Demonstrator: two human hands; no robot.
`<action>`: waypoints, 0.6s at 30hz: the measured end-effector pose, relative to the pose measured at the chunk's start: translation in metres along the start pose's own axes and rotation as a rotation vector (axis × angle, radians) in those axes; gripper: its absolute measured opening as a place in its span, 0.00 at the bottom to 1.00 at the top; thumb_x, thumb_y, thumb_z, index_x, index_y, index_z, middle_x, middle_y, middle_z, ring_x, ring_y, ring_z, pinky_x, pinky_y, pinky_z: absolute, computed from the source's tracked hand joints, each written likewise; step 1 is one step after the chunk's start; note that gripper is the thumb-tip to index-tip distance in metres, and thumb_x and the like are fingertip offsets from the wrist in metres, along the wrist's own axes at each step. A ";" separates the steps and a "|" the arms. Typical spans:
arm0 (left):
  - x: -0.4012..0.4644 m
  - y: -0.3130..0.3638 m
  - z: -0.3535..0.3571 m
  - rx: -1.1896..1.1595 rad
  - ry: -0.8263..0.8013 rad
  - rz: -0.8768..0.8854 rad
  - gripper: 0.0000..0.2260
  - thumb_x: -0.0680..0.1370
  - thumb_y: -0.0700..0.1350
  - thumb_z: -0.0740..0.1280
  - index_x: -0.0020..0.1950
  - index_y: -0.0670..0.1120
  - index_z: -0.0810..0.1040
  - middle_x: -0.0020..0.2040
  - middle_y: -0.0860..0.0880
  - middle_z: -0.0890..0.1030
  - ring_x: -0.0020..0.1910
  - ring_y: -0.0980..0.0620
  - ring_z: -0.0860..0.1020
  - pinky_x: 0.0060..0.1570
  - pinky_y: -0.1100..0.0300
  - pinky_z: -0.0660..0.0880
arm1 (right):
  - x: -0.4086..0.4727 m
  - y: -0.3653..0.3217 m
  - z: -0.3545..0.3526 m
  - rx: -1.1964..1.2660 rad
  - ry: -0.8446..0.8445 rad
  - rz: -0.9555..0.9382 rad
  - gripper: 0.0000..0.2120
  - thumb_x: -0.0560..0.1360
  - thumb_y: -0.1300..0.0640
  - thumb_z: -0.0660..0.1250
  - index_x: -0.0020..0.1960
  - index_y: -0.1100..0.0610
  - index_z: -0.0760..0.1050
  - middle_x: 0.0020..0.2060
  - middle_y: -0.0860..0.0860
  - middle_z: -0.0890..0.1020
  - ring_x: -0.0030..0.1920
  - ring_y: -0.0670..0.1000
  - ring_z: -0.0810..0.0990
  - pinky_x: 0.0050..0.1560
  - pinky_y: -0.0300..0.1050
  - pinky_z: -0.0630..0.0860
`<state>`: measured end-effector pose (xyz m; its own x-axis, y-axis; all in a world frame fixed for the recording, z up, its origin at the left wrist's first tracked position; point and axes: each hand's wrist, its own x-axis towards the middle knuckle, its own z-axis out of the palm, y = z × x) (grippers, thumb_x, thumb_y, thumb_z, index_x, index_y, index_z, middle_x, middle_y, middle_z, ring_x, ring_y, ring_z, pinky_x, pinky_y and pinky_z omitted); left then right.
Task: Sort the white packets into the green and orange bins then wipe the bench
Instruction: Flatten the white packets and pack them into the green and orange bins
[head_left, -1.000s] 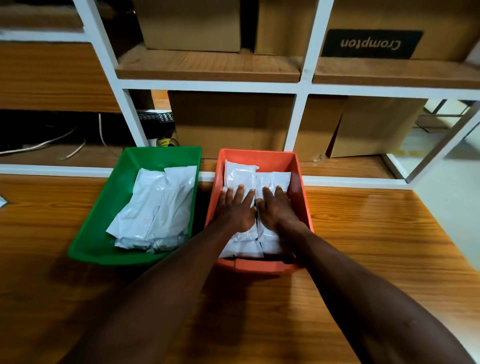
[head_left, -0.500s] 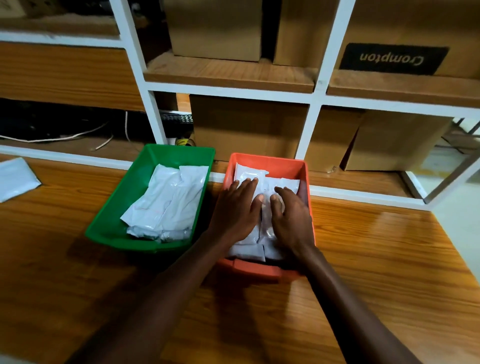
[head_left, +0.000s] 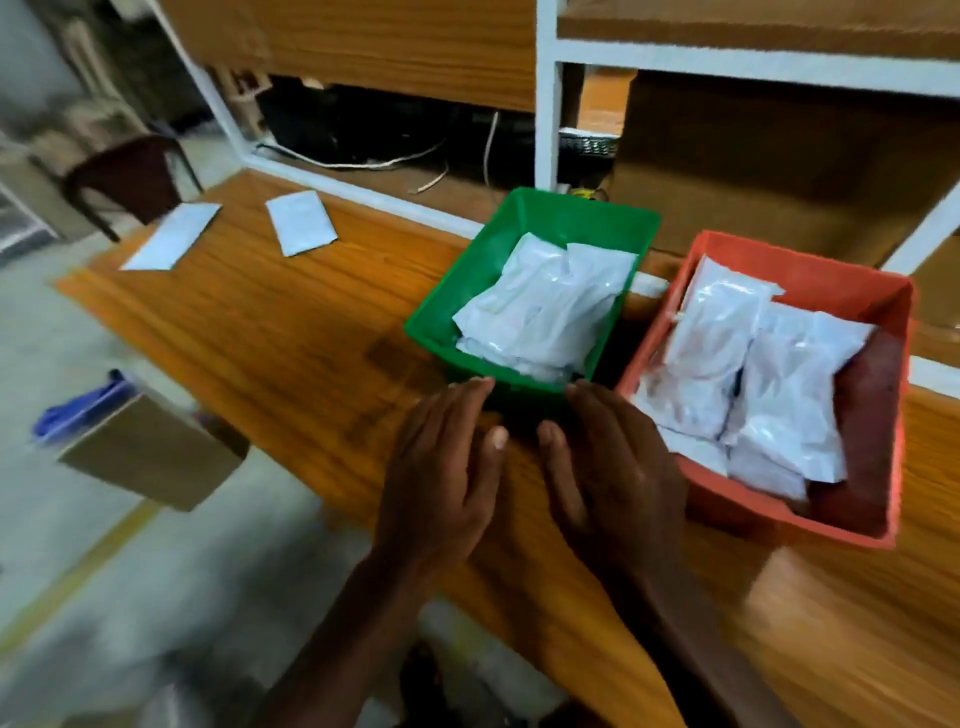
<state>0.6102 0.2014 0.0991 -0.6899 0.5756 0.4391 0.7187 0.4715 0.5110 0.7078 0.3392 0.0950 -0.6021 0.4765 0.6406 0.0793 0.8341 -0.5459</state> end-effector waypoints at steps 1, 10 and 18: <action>-0.011 -0.013 -0.009 0.014 0.008 -0.032 0.20 0.83 0.50 0.58 0.72 0.44 0.71 0.68 0.47 0.76 0.68 0.48 0.72 0.65 0.45 0.70 | -0.008 -0.010 0.012 0.013 -0.027 -0.015 0.17 0.79 0.50 0.68 0.62 0.60 0.81 0.59 0.57 0.83 0.59 0.55 0.81 0.56 0.51 0.79; -0.083 -0.147 -0.079 0.035 0.015 -0.257 0.21 0.83 0.55 0.56 0.74 0.48 0.69 0.73 0.50 0.71 0.72 0.54 0.68 0.67 0.45 0.70 | -0.070 -0.093 0.133 -0.001 -0.268 -0.079 0.22 0.81 0.43 0.61 0.63 0.60 0.79 0.59 0.57 0.82 0.59 0.57 0.81 0.55 0.50 0.79; -0.109 -0.264 -0.125 0.040 0.011 -0.396 0.25 0.82 0.61 0.51 0.78 0.54 0.62 0.78 0.53 0.64 0.76 0.57 0.60 0.72 0.47 0.66 | -0.079 -0.167 0.244 -0.037 -0.436 -0.079 0.25 0.81 0.41 0.58 0.69 0.56 0.74 0.66 0.55 0.79 0.65 0.55 0.78 0.61 0.52 0.77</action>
<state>0.4853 -0.0696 0.0091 -0.9151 0.3370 0.2216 0.3994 0.6817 0.6129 0.5483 0.0947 0.0038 -0.8858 0.2559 0.3871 0.0434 0.8763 -0.4799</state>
